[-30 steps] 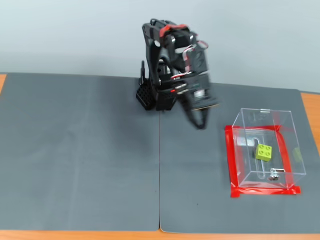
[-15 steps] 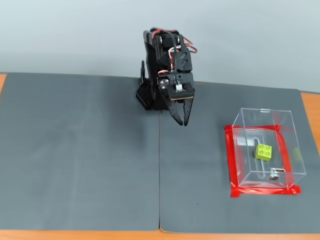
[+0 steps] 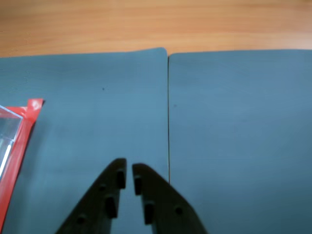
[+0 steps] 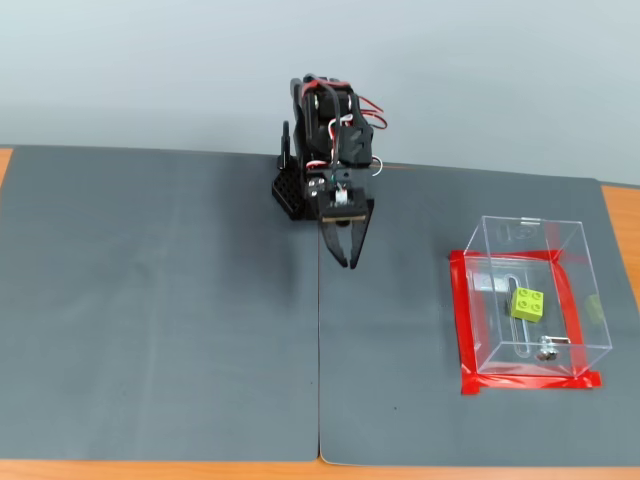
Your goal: Pick the green lego block and place it into the transparent box
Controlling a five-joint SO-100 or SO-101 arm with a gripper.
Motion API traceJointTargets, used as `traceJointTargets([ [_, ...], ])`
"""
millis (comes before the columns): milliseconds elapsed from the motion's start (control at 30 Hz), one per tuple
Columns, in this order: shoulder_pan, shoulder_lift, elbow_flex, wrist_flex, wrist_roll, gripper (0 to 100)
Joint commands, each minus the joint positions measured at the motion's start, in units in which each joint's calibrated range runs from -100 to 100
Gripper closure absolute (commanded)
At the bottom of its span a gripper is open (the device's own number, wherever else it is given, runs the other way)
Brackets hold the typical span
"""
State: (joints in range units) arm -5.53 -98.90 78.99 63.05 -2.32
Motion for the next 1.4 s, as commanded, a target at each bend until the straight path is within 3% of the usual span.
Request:
traceJointTargets([
  [0,0.2,-0.5,2.8,0.2,-0.1,98],
  [500,0.1,-0.6,16.2,0.4,-0.1,98],
  [867,0.4,-0.6,16.8,0.7,-0.6,98],
  [1200,-0.1,-0.7,13.8,11.8,0.3,98],
  [1367,-0.1,-0.7,13.7,11.9,1.9,98],
])
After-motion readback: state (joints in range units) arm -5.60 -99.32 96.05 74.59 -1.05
